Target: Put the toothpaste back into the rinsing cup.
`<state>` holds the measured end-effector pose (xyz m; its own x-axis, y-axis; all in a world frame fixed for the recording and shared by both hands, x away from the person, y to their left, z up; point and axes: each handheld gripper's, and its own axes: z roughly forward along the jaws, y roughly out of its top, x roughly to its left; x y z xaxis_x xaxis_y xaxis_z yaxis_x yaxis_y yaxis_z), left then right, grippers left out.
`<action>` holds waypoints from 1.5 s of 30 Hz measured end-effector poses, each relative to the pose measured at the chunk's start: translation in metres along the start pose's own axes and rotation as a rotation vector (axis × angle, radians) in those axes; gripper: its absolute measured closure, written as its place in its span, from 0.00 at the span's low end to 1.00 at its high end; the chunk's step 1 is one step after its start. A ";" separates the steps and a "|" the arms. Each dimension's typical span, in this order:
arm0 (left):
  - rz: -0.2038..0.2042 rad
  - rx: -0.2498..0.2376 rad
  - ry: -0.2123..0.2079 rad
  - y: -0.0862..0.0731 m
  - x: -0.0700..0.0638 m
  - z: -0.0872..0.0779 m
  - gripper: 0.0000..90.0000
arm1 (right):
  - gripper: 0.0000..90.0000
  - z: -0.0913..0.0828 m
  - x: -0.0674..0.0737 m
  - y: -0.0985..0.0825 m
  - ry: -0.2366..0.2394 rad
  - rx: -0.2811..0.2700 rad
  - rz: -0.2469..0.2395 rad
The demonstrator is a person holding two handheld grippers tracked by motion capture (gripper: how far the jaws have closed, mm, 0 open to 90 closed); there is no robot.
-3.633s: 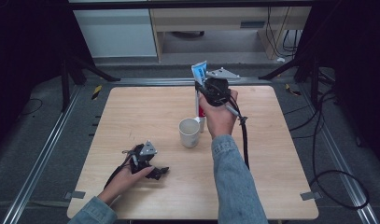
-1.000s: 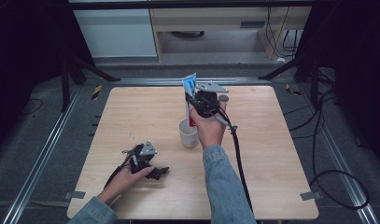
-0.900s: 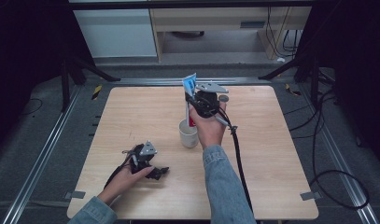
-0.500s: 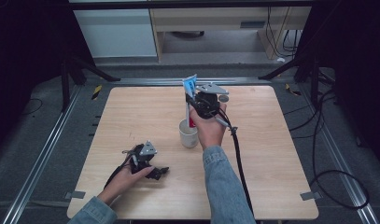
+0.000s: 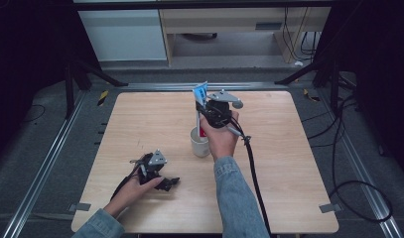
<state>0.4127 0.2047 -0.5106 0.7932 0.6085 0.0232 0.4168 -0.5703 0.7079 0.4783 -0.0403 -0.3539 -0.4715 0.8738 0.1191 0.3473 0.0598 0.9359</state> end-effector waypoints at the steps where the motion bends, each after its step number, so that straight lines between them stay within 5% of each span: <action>1: 0.000 0.000 0.000 0.000 0.000 0.000 0.00 | 0.81 0.001 0.000 -0.001 0.000 0.000 0.002; 45: 0.001 0.000 0.000 0.000 0.000 0.000 0.00 | 0.81 0.010 0.000 -0.029 0.005 0.020 0.018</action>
<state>0.4127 0.2048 -0.5106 0.7940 0.6075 0.0238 0.4155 -0.5708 0.7081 0.4768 -0.0372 -0.3841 -0.4688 0.8726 0.1370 0.3713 0.0539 0.9269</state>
